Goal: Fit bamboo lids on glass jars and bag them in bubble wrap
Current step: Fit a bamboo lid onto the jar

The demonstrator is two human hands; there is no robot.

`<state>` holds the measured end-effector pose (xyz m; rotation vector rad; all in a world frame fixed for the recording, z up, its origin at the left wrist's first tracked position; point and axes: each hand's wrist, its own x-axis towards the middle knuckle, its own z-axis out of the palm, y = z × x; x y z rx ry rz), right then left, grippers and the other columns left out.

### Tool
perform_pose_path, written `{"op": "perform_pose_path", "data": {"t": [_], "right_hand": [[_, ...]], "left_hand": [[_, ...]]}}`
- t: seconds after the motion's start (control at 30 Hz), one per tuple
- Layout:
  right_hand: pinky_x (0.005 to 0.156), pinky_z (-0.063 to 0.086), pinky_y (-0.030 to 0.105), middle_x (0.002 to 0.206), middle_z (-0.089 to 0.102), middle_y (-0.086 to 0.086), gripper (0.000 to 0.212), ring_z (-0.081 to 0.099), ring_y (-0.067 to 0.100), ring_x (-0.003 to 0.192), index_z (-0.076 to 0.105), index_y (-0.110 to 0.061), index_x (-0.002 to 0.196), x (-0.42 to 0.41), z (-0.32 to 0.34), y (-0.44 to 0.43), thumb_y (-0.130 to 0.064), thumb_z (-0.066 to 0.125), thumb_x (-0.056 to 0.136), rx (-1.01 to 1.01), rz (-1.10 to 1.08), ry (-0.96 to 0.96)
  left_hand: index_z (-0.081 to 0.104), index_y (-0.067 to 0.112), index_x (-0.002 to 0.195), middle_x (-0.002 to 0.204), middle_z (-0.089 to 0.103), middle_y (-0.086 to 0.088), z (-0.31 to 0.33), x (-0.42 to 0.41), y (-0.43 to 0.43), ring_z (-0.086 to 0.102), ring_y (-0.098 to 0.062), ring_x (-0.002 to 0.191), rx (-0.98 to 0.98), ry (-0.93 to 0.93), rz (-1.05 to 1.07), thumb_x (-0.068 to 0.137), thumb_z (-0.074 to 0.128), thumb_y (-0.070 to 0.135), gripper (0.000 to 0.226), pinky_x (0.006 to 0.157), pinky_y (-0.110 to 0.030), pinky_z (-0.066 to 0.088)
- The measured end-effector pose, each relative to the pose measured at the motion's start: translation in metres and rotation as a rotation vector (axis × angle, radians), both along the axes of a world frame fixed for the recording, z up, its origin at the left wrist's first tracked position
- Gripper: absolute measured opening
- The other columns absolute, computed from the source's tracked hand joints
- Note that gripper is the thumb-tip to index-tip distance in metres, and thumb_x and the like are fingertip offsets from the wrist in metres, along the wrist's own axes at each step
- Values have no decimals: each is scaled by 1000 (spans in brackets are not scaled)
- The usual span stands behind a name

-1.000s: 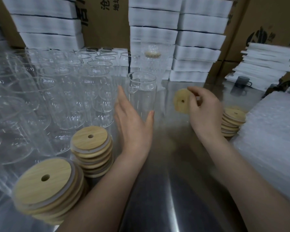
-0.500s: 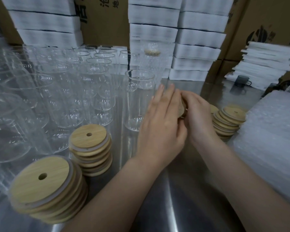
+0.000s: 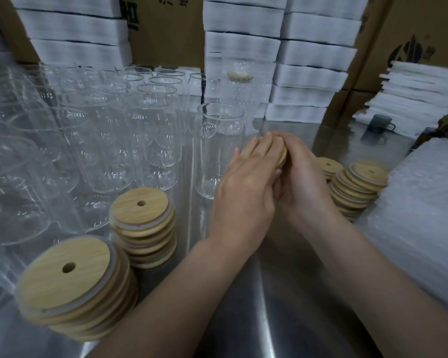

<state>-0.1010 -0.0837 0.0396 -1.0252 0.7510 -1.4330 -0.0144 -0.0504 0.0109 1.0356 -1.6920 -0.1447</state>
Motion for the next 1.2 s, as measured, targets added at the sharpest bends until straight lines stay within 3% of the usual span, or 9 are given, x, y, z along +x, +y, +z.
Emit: {"op": "perform_pose_path", "data": {"t": [0.23, 0.47, 0.67, 0.77, 0.9, 1.0, 1.1, 1.2], "right_hand": [[64, 58, 25, 79, 71, 3, 38, 69, 14, 74, 71, -17, 91, 2, 0, -1, -32, 38, 104, 66, -17, -39], [57, 56, 26, 85, 71, 14, 37, 70, 20, 77, 74, -12, 90, -1, 2, 2, -28, 42, 102, 23, -96, -116], [51, 53, 20, 67, 70, 0, 34, 69, 8, 65, 71, -9, 94, -2, 4, 6, -24, 42, 103, -36, -137, -115], [55, 51, 17, 67, 68, -7, 32, 66, 3, 65, 73, -15, 93, -5, 4, 6, -23, 44, 102, -87, -204, 36], [64, 53, 18, 81, 73, -2, 29, 68, 8, 78, 76, -15, 94, -5, 3, 7, -18, 48, 98, -107, -224, 139], [71, 57, 20, 94, 76, 2, 27, 71, 13, 90, 76, -13, 96, -2, 5, 7, -16, 49, 98, -95, -211, 138], [69, 56, 21, 95, 76, 1, 30, 71, 11, 90, 77, -17, 95, -2, 6, 6, -20, 47, 100, -57, -182, 123], [61, 55, 20, 85, 72, 2, 36, 68, 8, 77, 77, -19, 94, -1, 6, 6, -27, 43, 102, -22, -154, 142]], "left_hand": [[69, 0, 115, 121, 68, -14, -3, -2, -2, 62, -25, 119, -210, 151, 36, 84, 70, 3, 32, 104, -43, 48], [73, -3, 103, 108, 73, -15, -2, -4, -1, 69, -25, 106, -332, 161, 160, 81, 70, 21, 33, 85, -41, 59], [68, 2, 120, 124, 67, -12, 5, -2, 5, 64, -22, 117, -132, 84, 153, 89, 65, 30, 41, 97, -33, 51], [55, 2, 136, 139, 57, -13, 6, -3, 6, 52, -22, 132, 22, 12, 87, 96, 58, 24, 46, 108, -32, 41], [24, 7, 153, 160, 27, -11, 6, -6, 6, 22, -17, 149, 137, -75, -18, 103, 43, 21, 55, 116, -18, 15], [18, 13, 155, 163, 18, -7, 6, -6, 7, 13, -15, 151, 140, -58, -74, 103, 41, 15, 57, 121, -23, 13], [33, 8, 149, 157, 31, -10, 6, -5, 6, 26, -18, 148, 90, 28, -85, 100, 46, 7, 51, 121, -30, 21], [51, 2, 137, 140, 54, -14, 5, -4, 5, 51, -20, 132, -37, 104, -66, 94, 53, 0, 43, 111, -27, 38]]}}
